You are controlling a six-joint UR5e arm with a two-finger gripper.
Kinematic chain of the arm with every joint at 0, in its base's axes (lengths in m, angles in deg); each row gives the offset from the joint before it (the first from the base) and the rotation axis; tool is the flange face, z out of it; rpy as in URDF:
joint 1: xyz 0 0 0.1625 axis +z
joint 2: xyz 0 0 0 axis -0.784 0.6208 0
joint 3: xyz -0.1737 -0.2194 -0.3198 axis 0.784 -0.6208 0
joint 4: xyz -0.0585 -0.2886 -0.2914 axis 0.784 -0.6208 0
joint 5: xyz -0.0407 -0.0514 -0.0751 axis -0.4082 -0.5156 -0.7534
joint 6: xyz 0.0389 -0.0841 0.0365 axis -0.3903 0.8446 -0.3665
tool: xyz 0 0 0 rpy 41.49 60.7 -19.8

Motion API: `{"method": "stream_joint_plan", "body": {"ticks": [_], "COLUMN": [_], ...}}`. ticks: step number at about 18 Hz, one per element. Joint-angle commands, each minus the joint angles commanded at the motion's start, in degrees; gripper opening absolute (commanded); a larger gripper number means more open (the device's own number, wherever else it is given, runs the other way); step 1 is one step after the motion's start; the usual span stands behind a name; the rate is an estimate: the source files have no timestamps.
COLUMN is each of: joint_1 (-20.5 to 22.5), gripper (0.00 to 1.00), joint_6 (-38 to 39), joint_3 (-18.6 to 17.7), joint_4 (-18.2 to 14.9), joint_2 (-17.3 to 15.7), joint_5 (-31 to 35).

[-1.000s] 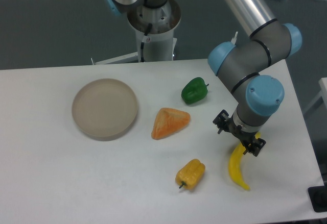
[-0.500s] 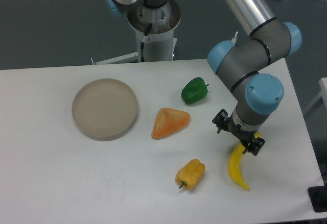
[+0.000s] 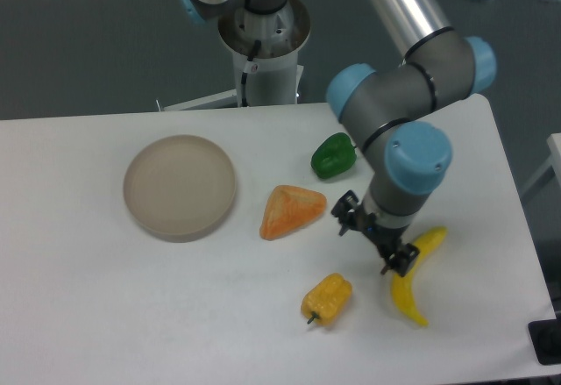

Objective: Pick up the yellow pepper from the table
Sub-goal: 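Move the gripper over the yellow bell pepper and lower onto it, then close the gripper around the yellow bell pepper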

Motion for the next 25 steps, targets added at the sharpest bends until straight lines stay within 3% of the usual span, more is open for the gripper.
{"method": "stream_joint_plan", "body": {"ticks": [4, 7, 17, 19, 20, 21, 22, 25], "joint_1": [-1.41, -2.73, -4.05, -4.05, -4.05, -4.05, -3.96, -3.17], "gripper": [1.00, 1.00, 1.00, 0.66, 0.41, 0.31, 0.24, 0.24], "joint_6": [7.64, 13.28, 15.58, 15.66, 15.67, 15.67, 15.67, 15.14], "joint_3": [0.96, 1.32, 1.14, 1.32, 1.32, 1.32, 1.40, 1.32], "joint_4": [4.58, 4.76, 6.17, 6.08, 6.08, 6.08, 6.08, 5.47], "joint_2": [3.78, 5.28, 8.27, 8.36, 8.27, 8.10, 7.66, 4.41], "joint_5": [0.18, 0.18, 0.88, 0.88, 1.05, 1.05, 1.05, 1.05]}}
